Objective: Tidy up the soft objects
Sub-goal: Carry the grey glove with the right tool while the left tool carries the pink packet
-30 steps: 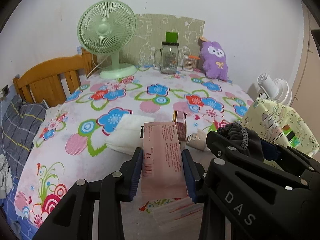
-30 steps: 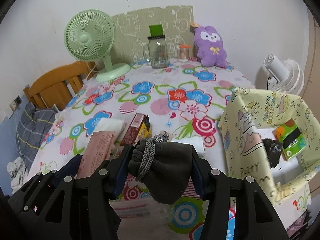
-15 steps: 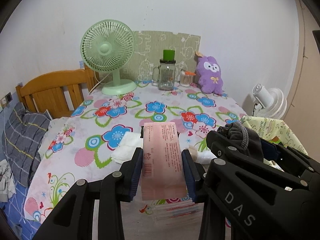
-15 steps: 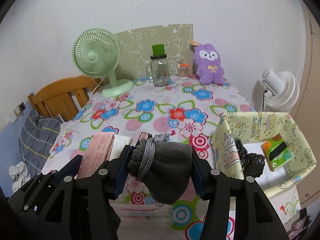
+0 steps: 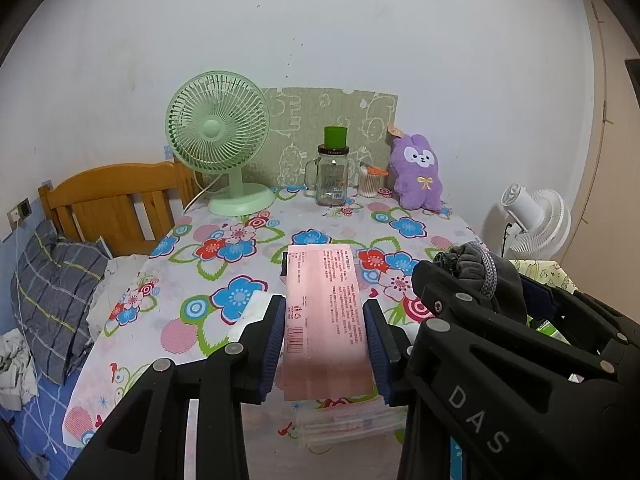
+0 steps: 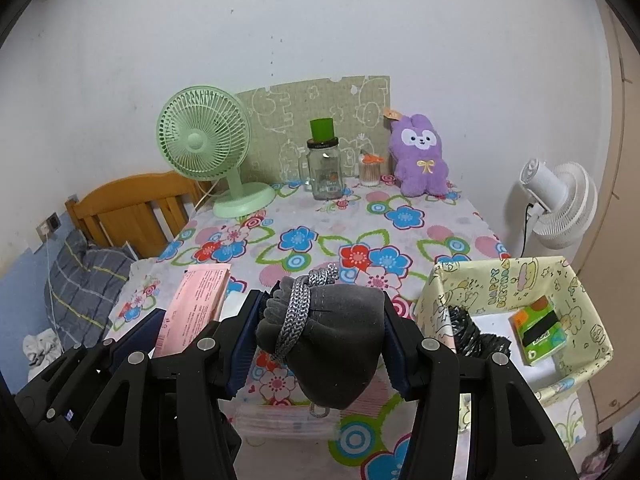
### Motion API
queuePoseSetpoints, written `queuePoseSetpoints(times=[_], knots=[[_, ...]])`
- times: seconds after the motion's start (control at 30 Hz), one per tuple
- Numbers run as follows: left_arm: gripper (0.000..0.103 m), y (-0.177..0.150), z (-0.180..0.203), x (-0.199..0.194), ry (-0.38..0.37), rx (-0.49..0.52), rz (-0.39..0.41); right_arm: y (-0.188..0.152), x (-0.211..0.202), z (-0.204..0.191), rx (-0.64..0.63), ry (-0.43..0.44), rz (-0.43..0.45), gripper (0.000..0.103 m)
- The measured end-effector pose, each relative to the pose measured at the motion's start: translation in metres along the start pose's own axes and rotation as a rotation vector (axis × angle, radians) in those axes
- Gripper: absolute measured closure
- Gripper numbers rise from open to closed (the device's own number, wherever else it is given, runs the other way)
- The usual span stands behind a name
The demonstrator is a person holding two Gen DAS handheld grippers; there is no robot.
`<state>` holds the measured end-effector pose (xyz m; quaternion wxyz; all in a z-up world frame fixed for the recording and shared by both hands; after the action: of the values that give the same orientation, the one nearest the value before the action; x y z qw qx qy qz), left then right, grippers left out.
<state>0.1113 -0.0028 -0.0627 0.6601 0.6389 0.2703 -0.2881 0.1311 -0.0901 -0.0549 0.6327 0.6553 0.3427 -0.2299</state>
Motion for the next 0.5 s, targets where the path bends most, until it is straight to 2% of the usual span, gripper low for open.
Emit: queuePoseSetpoints(times=[0.5], knots=[[0.064,0.01,0.027,0.003,-0.041,0.025,0.02,0.01,-0.007,0.025,0.011,-0.027,0.03,0.045]])
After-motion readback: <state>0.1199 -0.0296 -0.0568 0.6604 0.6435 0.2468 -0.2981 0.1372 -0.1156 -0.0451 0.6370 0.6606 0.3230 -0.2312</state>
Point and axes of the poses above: each gripper's, at about its wrist camera, not at the fingertips, and x roughly the way its jaws point, z to its right, y to its top, the point moved 7 cm from there along x, roughly the way its jaws point, and after that the axes turned 13 degrees about -z, right-handed, at the moved point
